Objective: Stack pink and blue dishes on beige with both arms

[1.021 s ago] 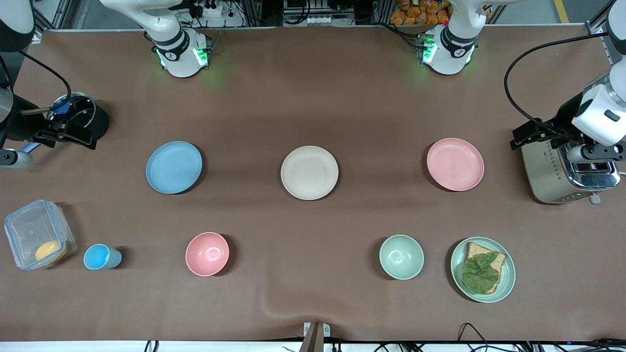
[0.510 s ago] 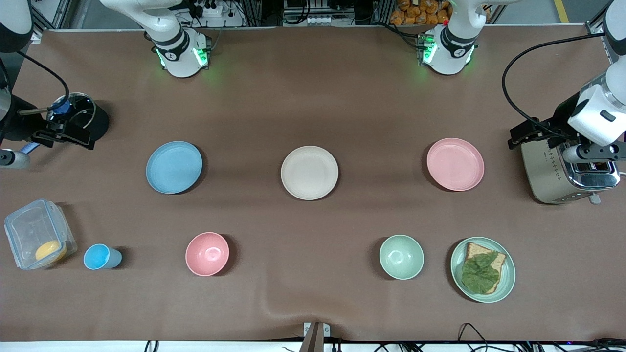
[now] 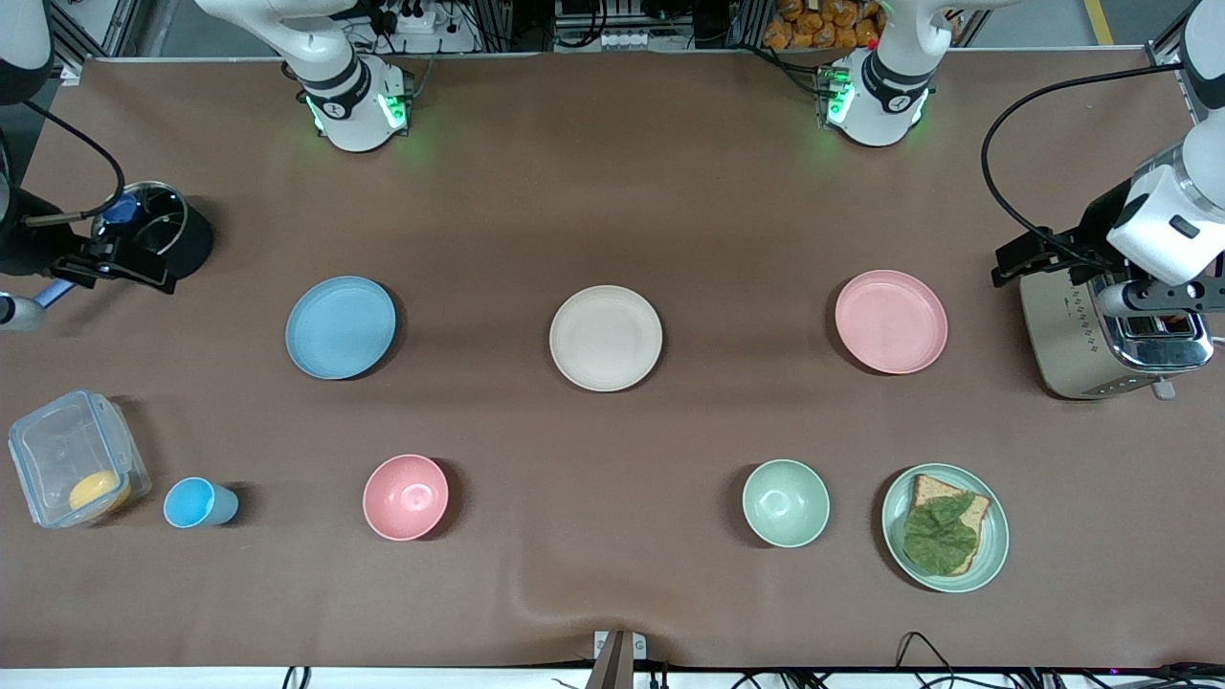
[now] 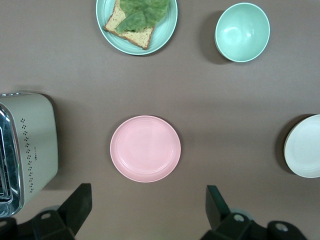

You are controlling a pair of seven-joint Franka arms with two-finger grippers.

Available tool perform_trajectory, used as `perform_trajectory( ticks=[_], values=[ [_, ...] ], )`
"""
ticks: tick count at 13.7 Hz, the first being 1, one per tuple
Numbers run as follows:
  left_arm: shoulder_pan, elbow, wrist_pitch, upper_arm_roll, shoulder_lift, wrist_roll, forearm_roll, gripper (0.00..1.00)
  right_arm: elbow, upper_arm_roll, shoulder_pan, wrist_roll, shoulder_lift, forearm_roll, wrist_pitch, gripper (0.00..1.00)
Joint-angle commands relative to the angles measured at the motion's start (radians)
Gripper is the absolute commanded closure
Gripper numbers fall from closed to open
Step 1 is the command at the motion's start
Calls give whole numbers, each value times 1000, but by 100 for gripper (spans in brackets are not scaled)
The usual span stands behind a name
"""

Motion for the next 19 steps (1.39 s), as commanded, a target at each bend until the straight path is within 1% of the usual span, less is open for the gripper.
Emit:
perform_trajectory(
  ticks=[1, 13, 16, 17, 18, 19],
  values=[
    [-3, 22, -21, -2, 8, 2, 23, 0, -4, 6, -6, 13, -6, -10, 2, 0],
    [-3, 22, -21, -2, 8, 2, 23, 0, -5, 6, -6, 13, -6, -8, -1, 0],
    [26, 18, -29, 7, 8, 23, 23, 0, -5, 6, -6, 13, -6, -8, -3, 0],
    [45, 15, -32, 7, 32, 58, 21, 0, -5, 6, -8, 12, -6, -10, -6, 0],
    [43, 15, -35, 7, 73, 95, 21, 0, -4, 6, -6, 12, -6, -10, -9, 0],
    [43, 6, -47, 7, 93, 111, 23, 0, -4, 6, -9, 13, -6, -8, -11, 0]
  ],
)
